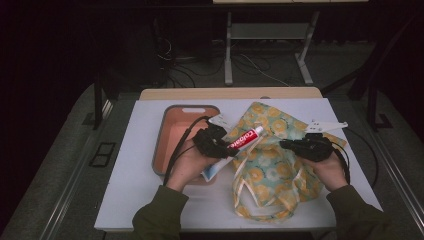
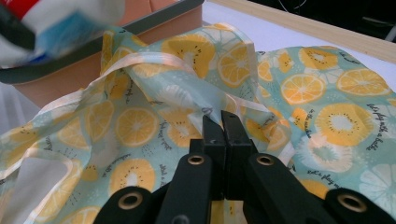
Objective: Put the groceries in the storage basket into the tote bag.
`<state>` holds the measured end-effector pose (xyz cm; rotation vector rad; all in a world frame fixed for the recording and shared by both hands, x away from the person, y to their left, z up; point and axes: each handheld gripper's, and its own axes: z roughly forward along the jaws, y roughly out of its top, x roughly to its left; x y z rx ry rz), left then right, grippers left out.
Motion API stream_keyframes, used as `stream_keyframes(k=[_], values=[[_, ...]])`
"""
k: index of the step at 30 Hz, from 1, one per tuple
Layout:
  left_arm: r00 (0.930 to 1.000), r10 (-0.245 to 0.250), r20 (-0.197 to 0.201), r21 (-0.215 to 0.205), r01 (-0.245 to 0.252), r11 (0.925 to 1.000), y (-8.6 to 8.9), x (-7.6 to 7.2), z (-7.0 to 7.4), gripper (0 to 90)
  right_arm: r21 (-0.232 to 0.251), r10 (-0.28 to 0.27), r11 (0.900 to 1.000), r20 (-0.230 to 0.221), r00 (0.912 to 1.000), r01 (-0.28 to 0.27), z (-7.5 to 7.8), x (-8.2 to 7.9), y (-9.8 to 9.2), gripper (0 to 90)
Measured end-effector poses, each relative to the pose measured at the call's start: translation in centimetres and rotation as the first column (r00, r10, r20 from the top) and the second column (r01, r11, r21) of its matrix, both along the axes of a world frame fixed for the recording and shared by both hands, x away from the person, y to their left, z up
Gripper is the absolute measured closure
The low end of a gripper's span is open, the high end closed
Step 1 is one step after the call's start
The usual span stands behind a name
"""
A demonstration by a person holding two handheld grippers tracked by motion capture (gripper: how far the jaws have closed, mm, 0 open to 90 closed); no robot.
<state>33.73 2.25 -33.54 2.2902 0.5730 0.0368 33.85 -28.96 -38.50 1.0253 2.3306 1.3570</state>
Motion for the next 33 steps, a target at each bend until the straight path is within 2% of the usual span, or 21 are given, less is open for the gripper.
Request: stream_keyframes(k=[3,6,9,12,14,17,21,26,28,31,33], values=[[0.9995,-0.029,0.009,0.018,0.029,0.9994,-1.6,-0.9,-0.2,76.2,0.002,-0.001,1.0,0.001,1.0,0.001,0.0,0.0,-0.1,89.6],[0.9986,-0.052,0.009,0.011,0.052,0.9986,-2.8,-1.6,-0.2,76.2,0.002,-0.001,1.0,0.003,1.0,0.001,0.1,0.0,-0.1,89.6],[0.9971,-0.075,0.005,0.026,0.075,0.9968,-4.2,-2.3,-0.4,76.2,0.004,-0.001,1.0,0.005,1.0,0.001,0.1,0.0,-0.1,89.6],[0.9962,-0.086,-0.009,0.037,0.087,0.9956,-5.4,-2.8,-1.3,76.2,0.004,-0.002,1.0,0.007,1.0,0.002,0.2,-0.1,-0.2,89.5],[0.9955,-0.093,-0.019,0.059,0.094,0.9938,-6.2,-3.0,-2.2,76.1,0.006,-0.002,1.0,0.008,1.0,0.002,0.2,-0.1,-0.3,89.6],[0.996,-0.086,-0.025,0.107,0.088,0.9903,-7.2,-3.2,-3.5,76.2,0.009,-0.005,1.0,0.008,1.0,0.005,0.2,-0.1,-0.4,89.6],[0.9966,-0.067,-0.047,0.139,0.073,0.9876,-8.4,-3.3,-5.1,76.1,0.007,-0.005,1.0,0.008,1.0,0.005,0.2,-0.1,-0.5,89.6],[0.999,-0.028,-0.034,0.197,0.034,0.9799,-9.5,-3.1,-6.7,75.9,0.007,-0.005,1.0,0.009,1.0,0.005,0.2,-0.1,-0.5,89.5],[0.999,-0.016,-0.042,0.213,0.024,0.9768,-9.8,-2.9,-7.3,75.9,0.008,-0.005,1.0,0.009,0.9999,0.005,0.3,-0.1,-0.5,89.6],[0.9989,0.002,-0.047,0.217,0.008,0.9761,-10.1,-2.6,-8.1,75.7,0.013,-0.006,1.0,0.01,0.9999,0.006,0.3,-0.1,-0.6,89.6],[0.9988,0.008,-0.048,0.203,0.002,0.9791,-10.2,-2.4,-8.6,75.4,0.012,-0.006,1.0,0.008,1.0,0.006,0.2,-0.1,-0.6,89.6]])
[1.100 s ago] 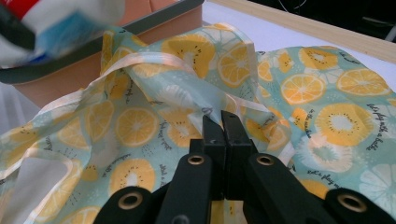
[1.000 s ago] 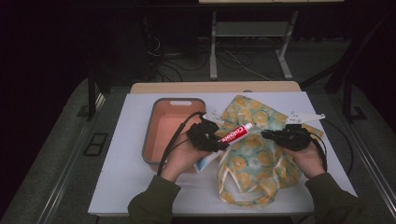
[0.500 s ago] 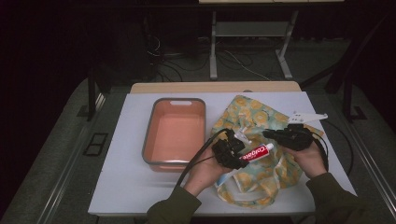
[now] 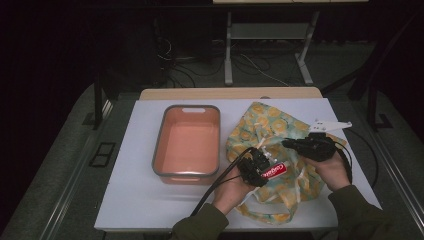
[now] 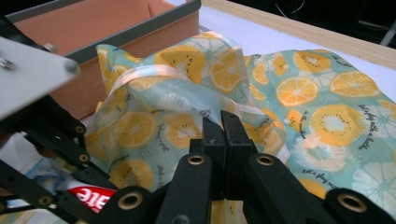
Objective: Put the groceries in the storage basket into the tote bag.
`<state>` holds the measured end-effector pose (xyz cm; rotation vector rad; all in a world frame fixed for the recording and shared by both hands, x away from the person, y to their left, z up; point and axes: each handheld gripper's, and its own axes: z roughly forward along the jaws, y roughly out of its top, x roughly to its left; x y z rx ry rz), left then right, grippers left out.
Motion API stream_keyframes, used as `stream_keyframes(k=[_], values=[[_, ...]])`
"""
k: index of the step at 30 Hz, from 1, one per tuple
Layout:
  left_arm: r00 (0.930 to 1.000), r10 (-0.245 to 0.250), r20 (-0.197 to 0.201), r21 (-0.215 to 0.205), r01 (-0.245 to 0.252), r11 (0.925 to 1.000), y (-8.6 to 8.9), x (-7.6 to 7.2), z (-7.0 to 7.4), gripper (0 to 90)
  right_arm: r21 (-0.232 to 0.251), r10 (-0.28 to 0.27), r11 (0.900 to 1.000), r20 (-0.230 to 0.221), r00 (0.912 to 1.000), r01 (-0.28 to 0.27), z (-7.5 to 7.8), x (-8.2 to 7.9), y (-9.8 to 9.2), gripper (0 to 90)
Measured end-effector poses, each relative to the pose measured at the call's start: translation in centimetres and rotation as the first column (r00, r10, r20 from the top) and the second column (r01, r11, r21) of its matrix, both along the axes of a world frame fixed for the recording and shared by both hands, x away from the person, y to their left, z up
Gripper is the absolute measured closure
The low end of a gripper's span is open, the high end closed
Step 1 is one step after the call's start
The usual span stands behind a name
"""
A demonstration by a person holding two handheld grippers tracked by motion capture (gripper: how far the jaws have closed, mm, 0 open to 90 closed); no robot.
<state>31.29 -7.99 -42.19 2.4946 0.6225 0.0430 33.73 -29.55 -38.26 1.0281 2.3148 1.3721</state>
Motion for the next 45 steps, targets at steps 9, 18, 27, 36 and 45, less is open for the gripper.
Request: stream_keyframes(k=[9,18,27,36,45], values=[[0.9998,0.003,0.018,-0.076,-0.002,0.9971,0.8,-0.2,0.3,54.4,-0.003,0.004,1.0,0.0,1.0,-0.004,0.0,-0.1,0.1,89.5],[0.9985,0.013,0.053,-0.097,-0.008,0.9953,3.0,-2.2,1.3,39.9,-0.003,0.003,1.0,0.001,1.0,-0.003,-0.1,-0.1,0.0,89.6],[0.997,0.037,0.068,-0.105,-0.03,0.994,5.6,-4.3,1.6,39.7,-0.004,0.003,1.0,0.0,1.0,-0.003,-0.1,-0.2,0.0,89.6],[0.998,0.055,0.03,-0.115,-0.051,0.992,8.2,-5.2,0.1,39.9,-0.007,0.004,1.0,-0.002,1.0,-0.004,-0.1,-0.2,0.0,89.6],[0.9979,0.04,0.051,-0.087,-0.036,0.9955,6.9,-4.4,-1.1,29.3,-0.013,0.011,1.0,-0.007,0.9999,-0.011,-0.2,-0.2,0.2,89.5]])
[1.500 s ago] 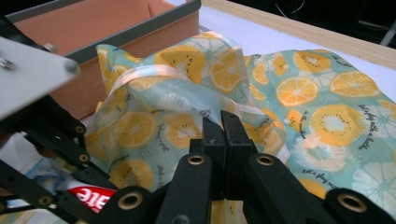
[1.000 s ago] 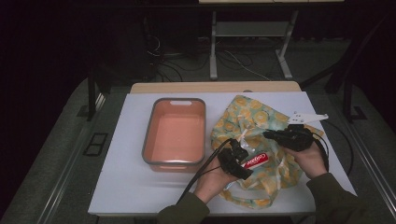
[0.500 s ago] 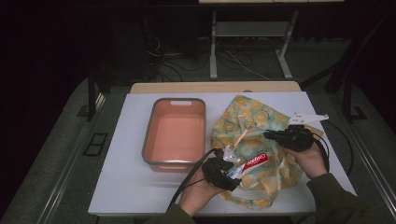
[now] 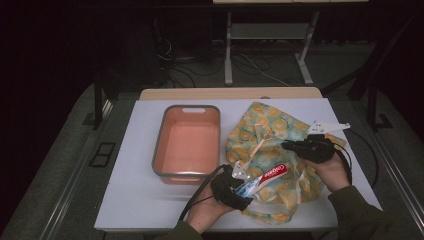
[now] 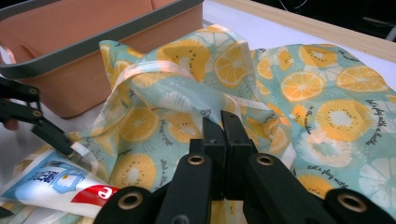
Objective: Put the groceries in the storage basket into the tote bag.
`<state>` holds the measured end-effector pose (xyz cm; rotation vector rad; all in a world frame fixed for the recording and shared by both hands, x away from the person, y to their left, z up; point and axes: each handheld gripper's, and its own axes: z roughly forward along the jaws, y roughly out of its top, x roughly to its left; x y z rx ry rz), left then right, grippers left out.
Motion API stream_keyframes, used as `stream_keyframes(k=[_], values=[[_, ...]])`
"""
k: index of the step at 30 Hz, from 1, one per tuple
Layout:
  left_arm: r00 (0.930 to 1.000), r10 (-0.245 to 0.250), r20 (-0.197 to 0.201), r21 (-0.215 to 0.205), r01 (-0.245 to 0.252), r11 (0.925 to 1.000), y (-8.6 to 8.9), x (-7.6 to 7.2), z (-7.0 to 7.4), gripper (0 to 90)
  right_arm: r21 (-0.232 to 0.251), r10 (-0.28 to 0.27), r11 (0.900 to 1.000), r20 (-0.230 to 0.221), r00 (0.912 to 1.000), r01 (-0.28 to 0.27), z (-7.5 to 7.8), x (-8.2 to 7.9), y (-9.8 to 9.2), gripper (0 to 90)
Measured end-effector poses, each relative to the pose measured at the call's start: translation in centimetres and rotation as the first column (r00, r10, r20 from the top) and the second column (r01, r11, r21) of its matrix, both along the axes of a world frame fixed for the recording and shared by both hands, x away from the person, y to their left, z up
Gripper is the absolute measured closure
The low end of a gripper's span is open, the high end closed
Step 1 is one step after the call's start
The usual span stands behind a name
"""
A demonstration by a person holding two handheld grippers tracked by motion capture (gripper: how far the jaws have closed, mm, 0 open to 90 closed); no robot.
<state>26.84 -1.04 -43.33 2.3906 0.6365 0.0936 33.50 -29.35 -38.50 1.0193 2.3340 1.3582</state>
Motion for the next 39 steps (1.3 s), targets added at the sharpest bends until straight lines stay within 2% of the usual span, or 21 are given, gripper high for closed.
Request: stream_keyframes(k=[1,2,6,13,17,28,39], values=[[1.0,-0.004,-0.008,0.005,0.004,1.0,-0.1,0.1,-0.2,30.1,0.0,0.0,1.0,0.0,1.0,0.0,0.0,0.0,0.0,89.6],[1.0,-0.005,-0.006,0.01,0.005,0.9999,-0.2,0.1,-0.3,35.1,-0.001,0.0,1.0,0.001,1.0,0.0,0.0,0.0,0.0,89.6],[0.9999,0.0,-0.013,0.021,0.0,0.9998,-0.5,0.1,-0.3,37.4,0.0,0.001,1.0,0.004,1.0,-0.001,0.0,0.0,0.0,89.5],[1.0,0.007,0.004,0.047,-0.008,0.9989,-1.4,0.3,0.3,43.3,0.0,0.001,1.0,0.006,1.0,-0.001,0.1,-0.1,0.0,89.6],[0.9996,0.02,0.017,0.042,-0.021,0.9989,-2.1,0.7,0.6,44.9,0.001,0.001,1.0,0.005,1.0,-0.001,0.1,0.0,0.0,89.6],[0.9968,0.057,0.056,0.017,-0.058,0.9982,-4.9,3.0,0.9,47.3,0.004,0.007,1.0,0.004,1.0,-0.007,0.1,0.0,0.0,89.6],[0.9907,0.114,0.074,-0.005,-0.113,0.9935,-8.3,6.4,0.6,48.4,0.008,0.009,1.0,0.003,1.0,-0.009,0.1,-0.1,-0.1,89.6]])
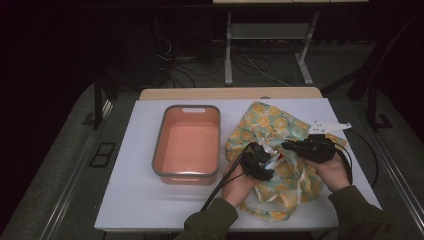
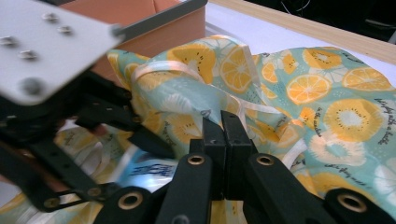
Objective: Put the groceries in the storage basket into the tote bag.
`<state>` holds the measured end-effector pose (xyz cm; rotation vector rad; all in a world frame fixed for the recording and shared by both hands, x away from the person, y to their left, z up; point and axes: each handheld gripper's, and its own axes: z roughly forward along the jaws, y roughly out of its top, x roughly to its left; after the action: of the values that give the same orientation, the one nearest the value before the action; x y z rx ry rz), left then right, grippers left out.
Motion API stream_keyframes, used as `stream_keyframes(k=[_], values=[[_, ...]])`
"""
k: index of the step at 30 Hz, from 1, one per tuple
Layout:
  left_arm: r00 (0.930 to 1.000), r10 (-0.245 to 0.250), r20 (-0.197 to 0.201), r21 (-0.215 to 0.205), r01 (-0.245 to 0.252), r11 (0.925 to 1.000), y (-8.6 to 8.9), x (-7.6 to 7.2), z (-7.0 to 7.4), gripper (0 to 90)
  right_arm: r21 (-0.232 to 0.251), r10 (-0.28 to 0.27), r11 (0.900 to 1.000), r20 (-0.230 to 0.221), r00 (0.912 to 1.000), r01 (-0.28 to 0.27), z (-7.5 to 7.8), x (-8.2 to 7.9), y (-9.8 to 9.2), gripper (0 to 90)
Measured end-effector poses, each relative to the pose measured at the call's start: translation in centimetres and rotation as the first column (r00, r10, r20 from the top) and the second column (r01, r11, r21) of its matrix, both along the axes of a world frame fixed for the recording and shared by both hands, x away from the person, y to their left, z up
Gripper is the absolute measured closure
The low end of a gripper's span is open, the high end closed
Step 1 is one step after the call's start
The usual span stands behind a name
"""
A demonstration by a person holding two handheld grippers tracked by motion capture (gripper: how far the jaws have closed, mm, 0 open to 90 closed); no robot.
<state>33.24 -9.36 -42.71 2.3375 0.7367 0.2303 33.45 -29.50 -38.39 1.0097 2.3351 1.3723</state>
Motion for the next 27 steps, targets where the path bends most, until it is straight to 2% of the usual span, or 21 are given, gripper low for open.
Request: stream_keyframes(k=[7,11,16,20,24,27], values=[[0.9993,0.038,-0.001,-0.037,-0.038,0.9986,-1.6,1.7,-0.3,48.0,0.0,-0.002,1.0,-0.002,1.0,0.002,0.0,0.0,-0.2,89.6],[0.9996,0.028,-0.01,-0.052,-0.028,0.9982,-1.3,1.9,-0.4,45.6,0.002,-0.002,1.0,0.0,1.0,0.002,0.0,0.0,-0.3,89.6],[1.0,0.002,0.001,-0.103,-0.002,0.9946,-0.1,1.2,0.2,37.7,0.005,-0.004,1.0,-0.002,1.0,0.004,0.1,0.0,-0.5,89.6],[0.9995,-0.03,0.012,-0.12,0.031,0.9923,1.3,-0.1,1.3,32.6,0.013,-0.004,1.0,-0.002,1.0,0.004,0.1,0.0,-0.5,89.6],[0.9981,-0.057,0.021,-0.138,0.059,0.9886,3.0,-1.8,2.2,33.0,0.016,-0.006,1.0,-0.004,1.0,0.006,0.1,0.0,-0.6,89.6],[0.9965,-0.078,0.027,-0.15,0.082,0.9853,4.1,-3.1,2.7,37.9,0.015,-0.002,1.0,-0.007,1.0,0.002,0.0,0.0,-0.5,89.6]])
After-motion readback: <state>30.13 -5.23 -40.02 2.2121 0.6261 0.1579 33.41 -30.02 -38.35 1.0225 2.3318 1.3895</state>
